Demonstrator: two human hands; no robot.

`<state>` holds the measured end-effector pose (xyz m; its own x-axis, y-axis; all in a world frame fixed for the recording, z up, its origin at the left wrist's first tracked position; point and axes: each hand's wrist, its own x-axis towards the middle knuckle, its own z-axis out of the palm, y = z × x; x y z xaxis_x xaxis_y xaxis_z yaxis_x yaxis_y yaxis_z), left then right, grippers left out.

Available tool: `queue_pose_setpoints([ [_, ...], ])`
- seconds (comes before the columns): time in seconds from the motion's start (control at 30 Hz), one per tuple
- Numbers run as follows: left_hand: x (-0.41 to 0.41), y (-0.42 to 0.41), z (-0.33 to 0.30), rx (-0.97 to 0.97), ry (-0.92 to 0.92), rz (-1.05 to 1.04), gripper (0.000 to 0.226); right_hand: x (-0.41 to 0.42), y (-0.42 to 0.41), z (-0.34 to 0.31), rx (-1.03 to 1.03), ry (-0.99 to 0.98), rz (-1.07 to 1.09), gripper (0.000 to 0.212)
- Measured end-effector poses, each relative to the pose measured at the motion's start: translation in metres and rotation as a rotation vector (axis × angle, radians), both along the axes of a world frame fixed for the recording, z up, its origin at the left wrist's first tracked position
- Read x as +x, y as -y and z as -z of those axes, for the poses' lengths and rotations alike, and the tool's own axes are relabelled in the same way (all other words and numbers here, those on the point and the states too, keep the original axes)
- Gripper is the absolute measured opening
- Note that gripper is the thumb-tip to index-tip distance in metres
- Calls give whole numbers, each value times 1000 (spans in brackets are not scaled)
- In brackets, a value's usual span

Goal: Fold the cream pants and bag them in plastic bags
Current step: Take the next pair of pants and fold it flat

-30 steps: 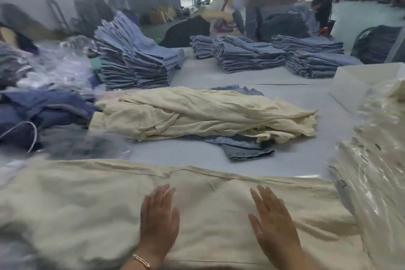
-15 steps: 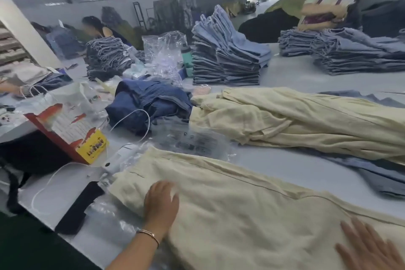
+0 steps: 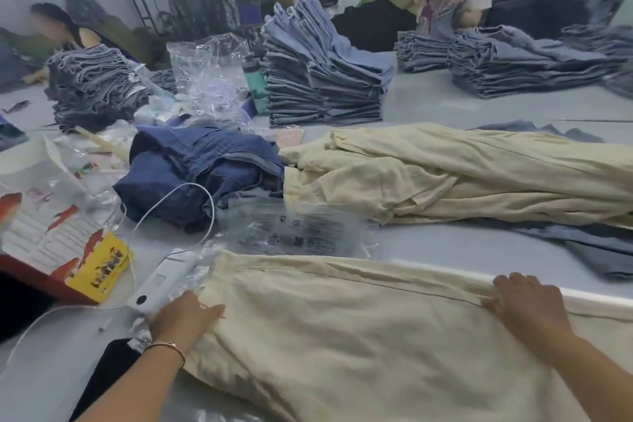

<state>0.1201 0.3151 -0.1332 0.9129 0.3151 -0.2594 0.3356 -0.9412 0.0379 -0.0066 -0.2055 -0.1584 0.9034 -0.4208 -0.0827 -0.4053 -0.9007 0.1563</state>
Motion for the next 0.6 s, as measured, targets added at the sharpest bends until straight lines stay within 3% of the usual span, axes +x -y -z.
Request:
queue_pose_setpoints([
  [0.2,-2,-18,-5,-304,364,63,29,-8,15,-14,90,77,-88,39],
  [0.27,-4,-30,0,-339,374,33,23,-10,20,-22,13,150,-128,40],
  [0.33,-5,-40,8,-364,326,-35,32,-5,22,-27,-39,191,-142,38],
  [0.47,-10,-40,22,-293,195,-119,38,14,12,-21,39,25,-82,27],
  [0.53,-11,-37,23,-209,228,-89,34,16,9,-10,58,50,-49,27],
  [0.6,-9,-34,18,-202,321,-62,33,19,11,-6,49,197,-51,20],
])
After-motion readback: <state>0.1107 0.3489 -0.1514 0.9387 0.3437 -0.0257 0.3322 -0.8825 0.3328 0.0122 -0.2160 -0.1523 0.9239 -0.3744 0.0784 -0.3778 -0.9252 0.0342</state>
